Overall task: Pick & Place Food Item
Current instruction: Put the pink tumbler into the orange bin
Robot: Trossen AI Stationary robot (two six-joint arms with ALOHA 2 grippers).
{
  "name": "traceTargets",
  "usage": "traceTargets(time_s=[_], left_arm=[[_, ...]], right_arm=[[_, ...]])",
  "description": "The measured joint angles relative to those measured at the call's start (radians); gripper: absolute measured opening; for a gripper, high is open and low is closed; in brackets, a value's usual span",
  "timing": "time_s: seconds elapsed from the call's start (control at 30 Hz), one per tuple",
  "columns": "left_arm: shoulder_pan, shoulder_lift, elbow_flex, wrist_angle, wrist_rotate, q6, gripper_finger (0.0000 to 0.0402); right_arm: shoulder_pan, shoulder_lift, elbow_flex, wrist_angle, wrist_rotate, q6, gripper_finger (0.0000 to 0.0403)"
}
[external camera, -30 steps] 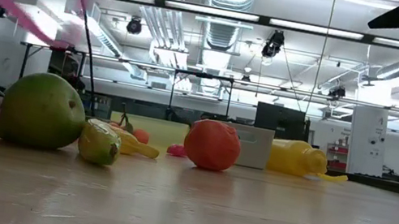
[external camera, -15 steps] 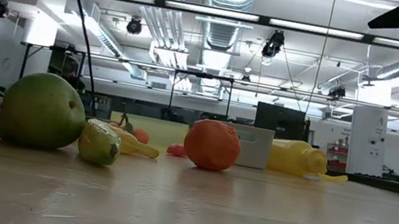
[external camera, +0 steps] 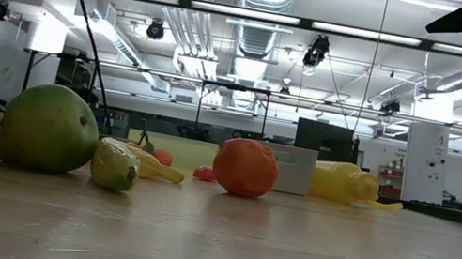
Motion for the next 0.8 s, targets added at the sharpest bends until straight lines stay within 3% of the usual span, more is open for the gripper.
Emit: traceTargets(time_s=[0.33, 0.8], left_arm=[[-0.083, -0.103, -0.146, 0.000, 0.004, -0.123, 0.0212], [-0.141, -0.189, -0.342, 0.000, -0.012, -0.108, 0.0212]], right_arm=[[0.000, 0.000, 0.000, -0.001, 0.000, 0.000, 0.0364], [0.000, 0.000, 0.000, -0.001, 0.000, 0.000, 0.0364]])
